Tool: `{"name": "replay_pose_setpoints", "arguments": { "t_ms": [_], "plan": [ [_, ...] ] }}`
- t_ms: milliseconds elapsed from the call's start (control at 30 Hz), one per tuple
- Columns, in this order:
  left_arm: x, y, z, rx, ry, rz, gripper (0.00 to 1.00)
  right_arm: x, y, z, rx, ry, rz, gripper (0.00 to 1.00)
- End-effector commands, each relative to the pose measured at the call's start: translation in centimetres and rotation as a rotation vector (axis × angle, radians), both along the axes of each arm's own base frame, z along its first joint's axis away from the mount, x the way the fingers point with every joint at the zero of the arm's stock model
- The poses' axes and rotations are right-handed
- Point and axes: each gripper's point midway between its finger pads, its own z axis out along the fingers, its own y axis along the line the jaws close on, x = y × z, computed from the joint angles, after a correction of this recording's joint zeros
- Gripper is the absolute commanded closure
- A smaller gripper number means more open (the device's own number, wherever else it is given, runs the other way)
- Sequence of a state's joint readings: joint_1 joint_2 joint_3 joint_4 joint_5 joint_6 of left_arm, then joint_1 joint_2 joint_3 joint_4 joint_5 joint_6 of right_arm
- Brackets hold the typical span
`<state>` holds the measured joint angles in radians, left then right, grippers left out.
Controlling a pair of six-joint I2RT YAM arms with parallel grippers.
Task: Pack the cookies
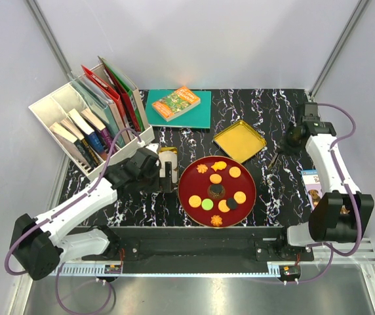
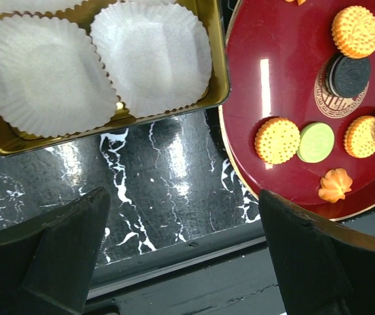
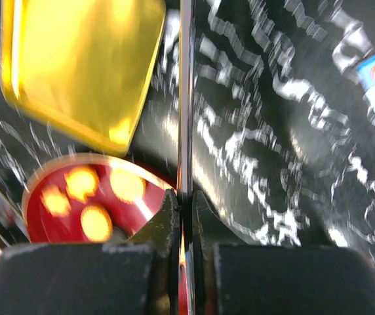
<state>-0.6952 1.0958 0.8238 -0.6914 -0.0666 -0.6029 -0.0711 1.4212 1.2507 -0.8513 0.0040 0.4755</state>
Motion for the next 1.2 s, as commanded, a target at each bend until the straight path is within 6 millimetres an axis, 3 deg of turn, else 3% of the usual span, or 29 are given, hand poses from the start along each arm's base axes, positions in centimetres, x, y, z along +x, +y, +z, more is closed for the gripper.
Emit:
{"name": "replay_pose_setpoints", "arguments": {
  "t_ms": [0,33,133,267,400,567,700,800,933,1167],
  "plan": [
    [0.3,-1.4,0.2,-0.065,-0.001,-0.005,0.01,-2.5,2.9,2.0,0.011,0.025,0.170,1.00],
    [0.4,-1.5,0.2,-0.070,-0.001,-0.003,0.01,-3.7,5.3,1.8,0.004,0.060,0.258,1.00],
    [0.6,-1.7,0.2,-0.077,0.004,0.000,0.01,-5.8,8.5,1.5,-0.038,0.123,0.378,1.00],
    [0.9,-1.9,0.5,-0.079,-0.004,-0.002,0.01,-7.9,10.4,2.3,-0.153,0.163,0.461,1.00],
    [1.2,-2.0,0.7,-0.077,-0.011,0.002,0.01,-9.4,9.9,4.1,-0.216,0.157,0.447,1.00],
    [1.2,-2.1,0.9,-0.085,-0.013,0.011,0.01,-11.6,10.1,5.3,-0.111,0.063,0.389,1.00],
    [1.0,-1.9,0.9,-0.091,-0.013,0.023,0.01,-15.7,11.8,2.7,-0.064,0.224,0.510,1.00],
    [1.0,-1.8,0.8,-0.088,-0.014,0.027,0.01,-17.5,13.1,2.5,-0.076,0.211,0.572,1.00],
    [1.0,-1.6,1.4,-0.092,-0.033,0.032,0.01,-18.5,13.4,2.5,-0.089,0.225,0.604,1.00],
    [1.4,-0.4,4.7,-0.101,-0.129,0.056,0.01,-20.2,14.4,0.6,-0.064,0.271,0.644,0.99]
  ]
}}
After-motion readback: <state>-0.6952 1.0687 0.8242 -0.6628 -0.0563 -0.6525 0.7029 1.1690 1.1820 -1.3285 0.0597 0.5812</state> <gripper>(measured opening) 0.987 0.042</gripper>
